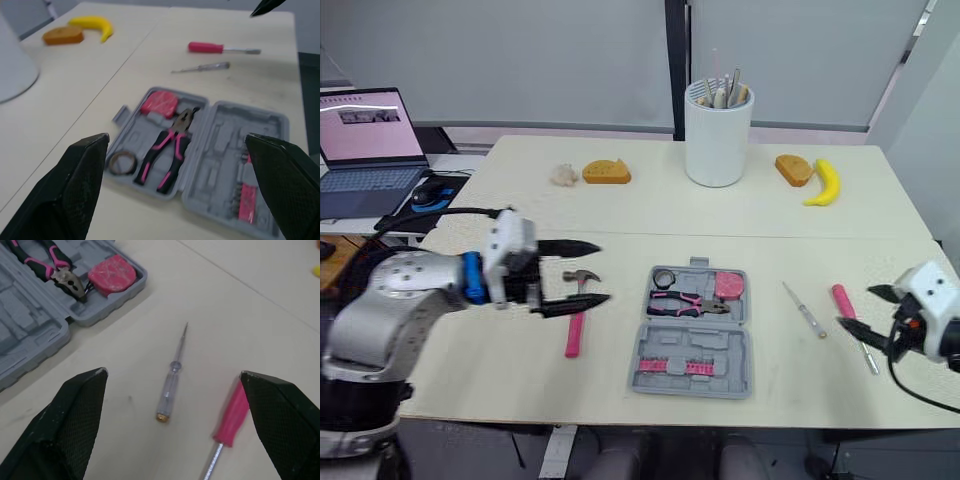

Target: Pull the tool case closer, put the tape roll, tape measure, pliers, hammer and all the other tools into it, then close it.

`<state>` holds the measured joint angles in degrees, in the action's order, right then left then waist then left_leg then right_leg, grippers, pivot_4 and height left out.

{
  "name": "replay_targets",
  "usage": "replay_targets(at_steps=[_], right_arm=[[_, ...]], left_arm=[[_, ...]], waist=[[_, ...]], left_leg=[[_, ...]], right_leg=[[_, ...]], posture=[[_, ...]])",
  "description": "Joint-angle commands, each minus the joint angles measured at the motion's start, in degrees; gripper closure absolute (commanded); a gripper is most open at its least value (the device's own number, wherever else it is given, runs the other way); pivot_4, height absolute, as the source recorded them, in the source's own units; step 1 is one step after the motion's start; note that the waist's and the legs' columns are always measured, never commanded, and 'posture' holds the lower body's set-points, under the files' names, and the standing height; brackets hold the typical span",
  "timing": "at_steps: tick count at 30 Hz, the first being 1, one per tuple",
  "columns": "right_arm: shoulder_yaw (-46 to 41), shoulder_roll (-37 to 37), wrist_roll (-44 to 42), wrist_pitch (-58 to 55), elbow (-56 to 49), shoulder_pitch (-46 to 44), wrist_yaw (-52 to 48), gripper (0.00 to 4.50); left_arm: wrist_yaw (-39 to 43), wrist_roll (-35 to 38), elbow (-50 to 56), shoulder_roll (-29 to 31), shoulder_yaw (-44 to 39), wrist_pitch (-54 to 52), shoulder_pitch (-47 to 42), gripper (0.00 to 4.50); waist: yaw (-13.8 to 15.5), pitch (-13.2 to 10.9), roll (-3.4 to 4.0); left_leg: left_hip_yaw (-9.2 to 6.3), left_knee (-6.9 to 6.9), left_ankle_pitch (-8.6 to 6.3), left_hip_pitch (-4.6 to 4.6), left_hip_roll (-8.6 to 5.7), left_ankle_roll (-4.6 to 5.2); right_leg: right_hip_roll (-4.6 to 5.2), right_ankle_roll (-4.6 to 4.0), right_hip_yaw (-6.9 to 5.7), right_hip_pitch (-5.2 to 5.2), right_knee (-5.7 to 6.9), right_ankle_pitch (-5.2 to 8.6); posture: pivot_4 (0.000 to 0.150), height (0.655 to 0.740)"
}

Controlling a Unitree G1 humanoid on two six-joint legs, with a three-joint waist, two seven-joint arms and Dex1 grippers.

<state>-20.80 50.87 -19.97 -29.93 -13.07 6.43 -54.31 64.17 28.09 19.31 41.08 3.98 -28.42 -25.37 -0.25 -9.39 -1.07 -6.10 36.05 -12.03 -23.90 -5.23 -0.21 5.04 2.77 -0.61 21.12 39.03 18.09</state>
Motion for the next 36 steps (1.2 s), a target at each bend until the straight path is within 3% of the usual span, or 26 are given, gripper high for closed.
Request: replay_targets(at_steps=[1,11,23,26,31,36], right_arm=[[4.2,-1.2,2.6,0.2,-1.3,-2.5,4.0,0.02],[14.7,-8.9,8.8,1.2,13.3,-14.8,12.1,0.02],[18.5,-13.4,12.6,4.6,31.9,-22.5,14.0,0.02],[18.9,-13.0,12.7,4.2,32.8,-22.3,13.0,0.59],[18.3,-12.7,12.5,2.6,30.8,-20.6,13.2,2.16],[17.8,-13.4,12.1,1.9,29.5,-19.5,13.6,3.22]], left_arm=[[0.0,-1.5,3.8,-2.8,4.9,2.4,-2.4,0.00],[-0.3,-6.6,-0.4,-8.8,11.2,8.3,-5.5,0.00],[-1.9,-8.0,1.6,-8.5,11.3,7.6,-3.4,0.00],[-1.8,-8.0,1.7,-8.3,11.3,7.7,-3.1,0.00],[-1.6,-8.9,0.0,-8.2,11.4,9.1,-2.4,0.00],[-1.3,-9.2,-0.6,-8.6,11.4,9.5,-2.7,0.00]], waist=[[-0.2,0.0,0.00],[-0.3,0.0,-0.01],[-0.4,0.0,0.01],[-0.4,0.0,0.02],[-0.7,0.0,0.02],[-0.8,0.0,0.01]], left_leg=[[0.02,0.00,0.00,0.00,0.00,0.00],[-0.02,0.04,0.02,0.04,0.00,0.00],[-0.06,0.04,0.04,0.06,-0.03,0.00],[-0.08,0.04,0.04,0.08,0.01,0.00],[-0.08,0.04,0.04,0.08,0.01,0.00],[-0.09,0.05,0.03,0.10,0.00,0.00]], right_leg=[[0.00,0.00,0.02,0.00,0.01,0.00],[-0.07,0.00,0.00,-0.03,0.02,0.00],[-0.10,0.01,0.02,-0.05,0.05,-0.02],[-0.13,0.01,0.01,-0.06,0.06,-0.02],[-0.14,0.01,0.01,-0.07,0.06,-0.02],[-0.13,0.01,0.00,-0.12,0.05,-0.02]], posture=[[0.150,0.7400],[0.150,0.7400],[0.150,0.7400],[0.150,0.7400],[0.150,0.7400],[0.150,0.7400]])
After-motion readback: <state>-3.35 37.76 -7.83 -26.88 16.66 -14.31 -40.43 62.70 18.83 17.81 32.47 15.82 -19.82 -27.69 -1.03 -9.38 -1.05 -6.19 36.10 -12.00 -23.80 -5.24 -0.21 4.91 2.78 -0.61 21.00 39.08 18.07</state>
